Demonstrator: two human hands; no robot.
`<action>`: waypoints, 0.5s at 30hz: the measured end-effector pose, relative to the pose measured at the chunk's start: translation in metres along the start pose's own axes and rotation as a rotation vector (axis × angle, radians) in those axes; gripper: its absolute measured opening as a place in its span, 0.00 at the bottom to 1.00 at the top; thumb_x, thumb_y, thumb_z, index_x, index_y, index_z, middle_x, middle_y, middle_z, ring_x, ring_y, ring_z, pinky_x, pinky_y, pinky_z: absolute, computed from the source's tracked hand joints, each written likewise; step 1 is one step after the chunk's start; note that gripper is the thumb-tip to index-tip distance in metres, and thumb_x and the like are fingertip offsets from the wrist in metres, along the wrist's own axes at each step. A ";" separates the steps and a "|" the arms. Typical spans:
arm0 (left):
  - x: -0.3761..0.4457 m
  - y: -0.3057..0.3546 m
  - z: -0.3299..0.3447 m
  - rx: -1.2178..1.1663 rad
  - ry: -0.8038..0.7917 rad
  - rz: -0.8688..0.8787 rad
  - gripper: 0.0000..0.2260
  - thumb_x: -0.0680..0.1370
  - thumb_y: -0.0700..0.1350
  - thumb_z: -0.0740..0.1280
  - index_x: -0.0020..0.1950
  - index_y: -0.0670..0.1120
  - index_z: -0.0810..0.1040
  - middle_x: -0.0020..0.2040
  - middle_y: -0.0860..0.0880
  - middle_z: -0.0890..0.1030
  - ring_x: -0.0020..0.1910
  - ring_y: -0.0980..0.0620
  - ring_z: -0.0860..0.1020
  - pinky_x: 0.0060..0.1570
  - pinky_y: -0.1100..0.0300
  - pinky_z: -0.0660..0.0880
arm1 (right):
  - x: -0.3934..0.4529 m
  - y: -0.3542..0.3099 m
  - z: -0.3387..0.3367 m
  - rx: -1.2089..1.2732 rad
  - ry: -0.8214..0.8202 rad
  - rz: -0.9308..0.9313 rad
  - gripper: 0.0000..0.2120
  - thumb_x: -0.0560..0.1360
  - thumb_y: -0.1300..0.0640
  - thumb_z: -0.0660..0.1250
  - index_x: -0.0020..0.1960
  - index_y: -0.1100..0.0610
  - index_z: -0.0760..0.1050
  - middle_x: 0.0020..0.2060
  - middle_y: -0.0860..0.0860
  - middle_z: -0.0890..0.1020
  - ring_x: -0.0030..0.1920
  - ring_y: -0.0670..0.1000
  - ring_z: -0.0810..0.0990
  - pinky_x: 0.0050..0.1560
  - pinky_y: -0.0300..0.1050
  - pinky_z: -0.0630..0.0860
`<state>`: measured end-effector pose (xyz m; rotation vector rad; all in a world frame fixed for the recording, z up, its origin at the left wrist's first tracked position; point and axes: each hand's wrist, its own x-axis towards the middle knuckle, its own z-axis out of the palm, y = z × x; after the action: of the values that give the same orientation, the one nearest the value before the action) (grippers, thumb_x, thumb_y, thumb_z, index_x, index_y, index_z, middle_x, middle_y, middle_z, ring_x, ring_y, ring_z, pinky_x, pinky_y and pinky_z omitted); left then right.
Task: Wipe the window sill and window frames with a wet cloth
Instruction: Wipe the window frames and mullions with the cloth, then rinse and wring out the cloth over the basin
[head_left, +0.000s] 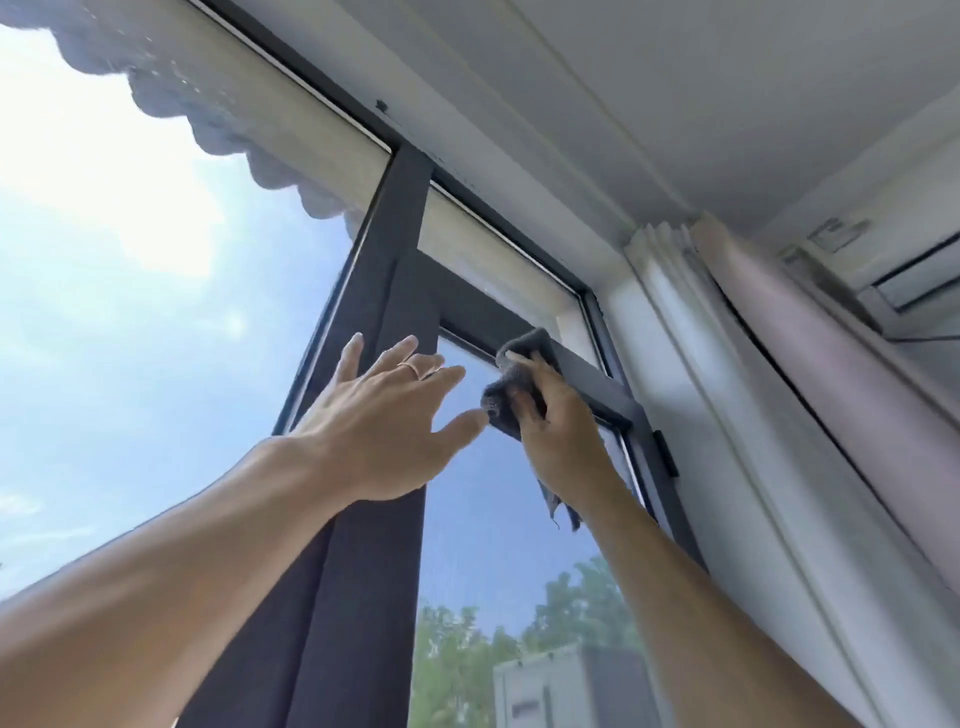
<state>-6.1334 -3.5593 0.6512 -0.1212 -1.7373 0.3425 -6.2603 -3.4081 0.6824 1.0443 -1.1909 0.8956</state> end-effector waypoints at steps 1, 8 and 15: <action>-0.017 0.011 0.001 -0.057 -0.006 0.038 0.27 0.81 0.63 0.48 0.79 0.55 0.57 0.79 0.55 0.56 0.79 0.57 0.44 0.76 0.45 0.37 | -0.033 -0.014 -0.017 -0.013 -0.034 0.065 0.17 0.83 0.51 0.58 0.72 0.46 0.70 0.68 0.44 0.75 0.68 0.44 0.71 0.70 0.45 0.66; -0.119 0.119 -0.007 -0.539 -0.059 0.200 0.19 0.80 0.49 0.60 0.70 0.50 0.72 0.68 0.50 0.74 0.70 0.48 0.69 0.72 0.51 0.61 | -0.200 -0.113 -0.123 -0.086 -0.004 0.509 0.13 0.83 0.54 0.57 0.64 0.46 0.75 0.47 0.40 0.80 0.48 0.38 0.78 0.49 0.28 0.70; -0.267 0.275 -0.048 -1.425 -0.639 0.208 0.09 0.74 0.47 0.70 0.54 0.53 0.81 0.44 0.56 0.83 0.45 0.58 0.81 0.50 0.56 0.80 | -0.350 -0.244 -0.259 -0.236 0.115 1.072 0.12 0.83 0.52 0.57 0.54 0.40 0.78 0.47 0.40 0.84 0.52 0.43 0.82 0.55 0.40 0.77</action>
<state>-6.0635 -3.3619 0.3265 -1.3295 -2.2836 -0.8674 -6.0141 -3.2335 0.2851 0.0825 -1.7183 1.5417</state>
